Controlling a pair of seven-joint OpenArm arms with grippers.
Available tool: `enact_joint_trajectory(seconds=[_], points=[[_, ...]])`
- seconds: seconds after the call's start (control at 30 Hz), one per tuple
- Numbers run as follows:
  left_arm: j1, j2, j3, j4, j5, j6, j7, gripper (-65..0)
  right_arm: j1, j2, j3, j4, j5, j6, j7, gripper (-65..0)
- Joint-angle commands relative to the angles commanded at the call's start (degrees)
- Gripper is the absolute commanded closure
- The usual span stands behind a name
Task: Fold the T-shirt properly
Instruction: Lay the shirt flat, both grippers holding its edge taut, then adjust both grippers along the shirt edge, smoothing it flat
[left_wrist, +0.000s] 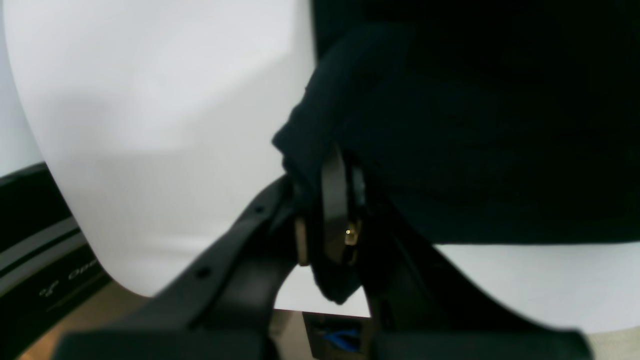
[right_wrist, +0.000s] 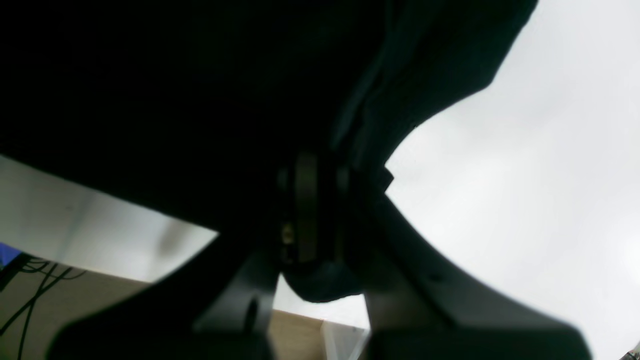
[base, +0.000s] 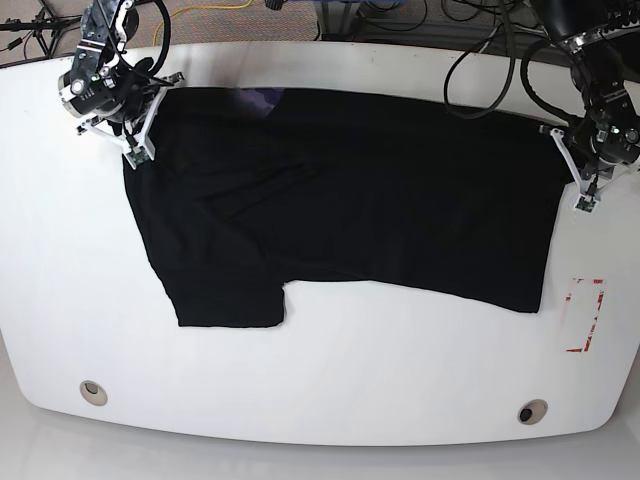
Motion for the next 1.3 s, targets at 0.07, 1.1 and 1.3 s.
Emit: enact_joint_trajectory(seconds=[0.07, 1.1, 1.3], points=[[0.00, 0.00, 0.09, -0.35, 0.00, 0.00, -0.97, 0.0, 0.00, 0.00, 0.00, 0.00, 0.00, 0.00, 0.00, 0.0], [-13.10, -5.01, -5.19, -5.80, -0.26, -2.24, 4.48, -51.8, 0.44, -0.26, -0.09, 2.46, 0.00, 0.00, 0.00, -2.2], [-10.99, 0.44, -5.01, 0.00, -0.09, -2.24, 4.48, -51.8, 0.44, -2.20, 0.00, 4.66, 0.00, 0.00, -0.18, -15.7]])
